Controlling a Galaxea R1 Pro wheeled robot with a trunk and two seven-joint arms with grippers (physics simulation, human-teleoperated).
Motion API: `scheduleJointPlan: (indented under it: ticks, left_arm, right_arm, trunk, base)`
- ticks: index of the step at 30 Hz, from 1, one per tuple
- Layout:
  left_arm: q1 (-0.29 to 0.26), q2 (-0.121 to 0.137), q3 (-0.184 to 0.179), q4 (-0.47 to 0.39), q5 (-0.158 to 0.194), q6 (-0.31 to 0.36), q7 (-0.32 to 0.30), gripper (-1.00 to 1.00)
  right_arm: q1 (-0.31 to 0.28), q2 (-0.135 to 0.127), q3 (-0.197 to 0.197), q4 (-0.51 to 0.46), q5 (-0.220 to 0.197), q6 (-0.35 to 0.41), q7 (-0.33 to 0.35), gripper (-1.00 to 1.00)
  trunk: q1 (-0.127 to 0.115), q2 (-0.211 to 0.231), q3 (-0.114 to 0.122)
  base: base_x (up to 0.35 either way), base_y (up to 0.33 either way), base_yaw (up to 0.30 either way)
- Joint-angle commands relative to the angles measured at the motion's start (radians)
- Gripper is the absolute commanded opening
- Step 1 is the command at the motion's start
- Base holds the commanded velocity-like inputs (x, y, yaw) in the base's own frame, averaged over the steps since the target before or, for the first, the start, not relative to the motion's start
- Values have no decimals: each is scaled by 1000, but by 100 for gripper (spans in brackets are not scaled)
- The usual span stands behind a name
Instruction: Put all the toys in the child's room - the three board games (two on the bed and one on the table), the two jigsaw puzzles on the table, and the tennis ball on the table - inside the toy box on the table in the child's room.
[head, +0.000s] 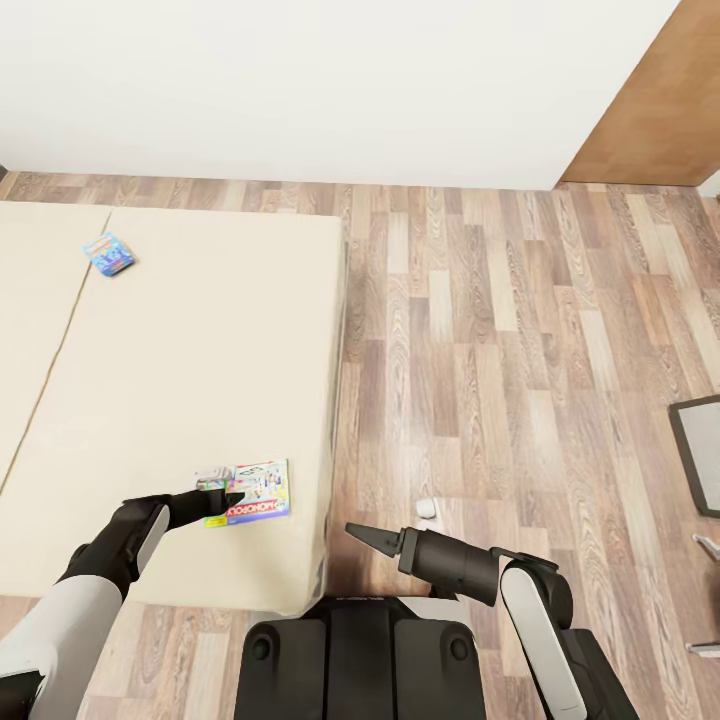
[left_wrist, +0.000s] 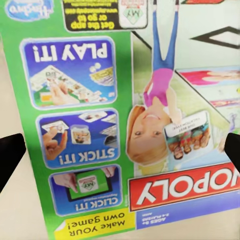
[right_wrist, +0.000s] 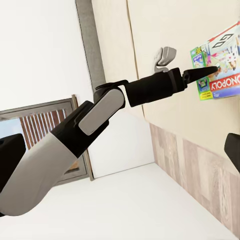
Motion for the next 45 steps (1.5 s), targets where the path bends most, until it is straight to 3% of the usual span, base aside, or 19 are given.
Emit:
scheduleJointPlan:
  ticks: [1,45]
  left_arm:
    - [0,-1,4,-1,0,7,-5,100]
    - [0,-2,3,-1,0,6,-5,100]
  right_arm:
    - [0,0,-1,0,1,5,3,100]
    - [0,0,-1,0,2,5,3,100]
  trunk:
    - [1,-2,-1]
    - [1,-2,-1]
  base:
    - [0,-22,0]
    - [0,-34,0]
